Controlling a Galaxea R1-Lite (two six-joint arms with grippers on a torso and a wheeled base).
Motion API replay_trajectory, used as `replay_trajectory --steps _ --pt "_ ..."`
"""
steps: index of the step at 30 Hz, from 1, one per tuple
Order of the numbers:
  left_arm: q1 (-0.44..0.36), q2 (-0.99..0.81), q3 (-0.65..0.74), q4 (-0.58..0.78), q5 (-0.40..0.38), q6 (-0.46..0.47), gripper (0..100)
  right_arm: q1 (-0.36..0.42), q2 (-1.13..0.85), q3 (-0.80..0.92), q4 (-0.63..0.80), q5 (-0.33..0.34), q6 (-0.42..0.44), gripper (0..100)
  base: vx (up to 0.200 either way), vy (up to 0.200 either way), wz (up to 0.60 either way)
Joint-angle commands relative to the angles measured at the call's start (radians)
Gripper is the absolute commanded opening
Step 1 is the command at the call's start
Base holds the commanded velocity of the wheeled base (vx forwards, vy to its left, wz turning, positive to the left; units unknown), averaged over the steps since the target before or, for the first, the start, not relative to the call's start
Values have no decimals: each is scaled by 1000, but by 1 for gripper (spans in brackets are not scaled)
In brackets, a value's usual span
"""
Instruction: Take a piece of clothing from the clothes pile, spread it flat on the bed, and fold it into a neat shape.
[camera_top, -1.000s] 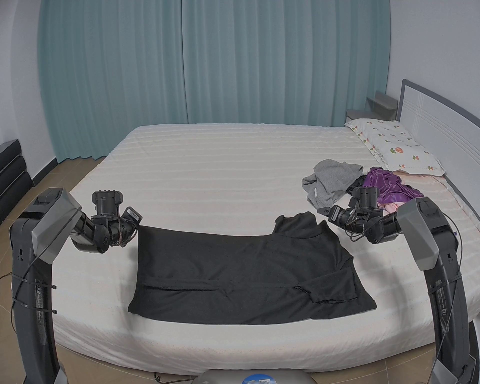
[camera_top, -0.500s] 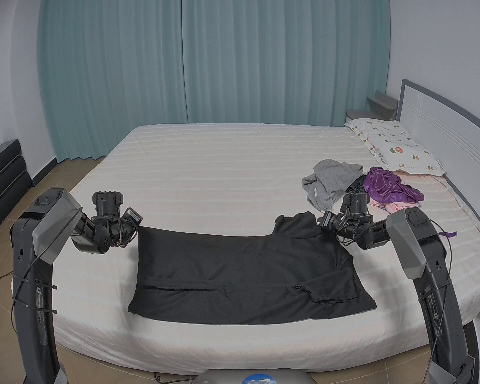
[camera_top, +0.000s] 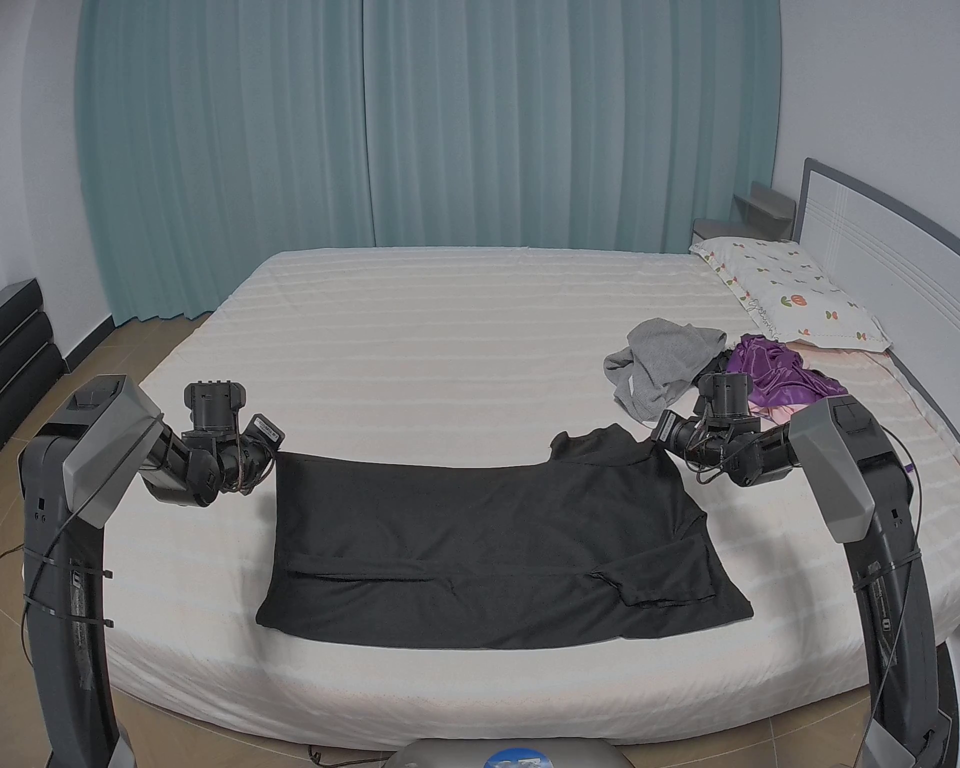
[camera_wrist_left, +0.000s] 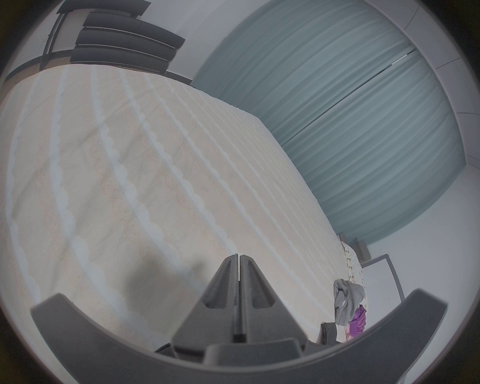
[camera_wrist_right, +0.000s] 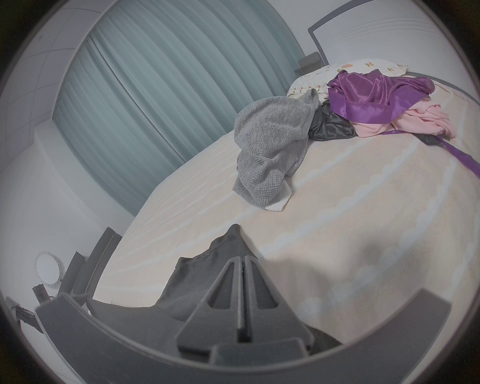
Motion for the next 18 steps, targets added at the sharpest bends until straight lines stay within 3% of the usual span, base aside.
replay_trajectory --steps 1,6,11,18 --pt "1 -26 19 -5 0 0 0 -13 -103 105 -24 12 9 0 0 0 0" --pt "4 -52 25 -3 0 0 0 -22 -144 216 -91 31 9 0 0 0 0" --pt "10 -68 31 -2 0 0 0 -28 -182 323 -274 38 49 0 0 0 0" --pt "10 -66 40 -3 0 0 0 -28 -216 391 -289 66 69 0 0 0 0"
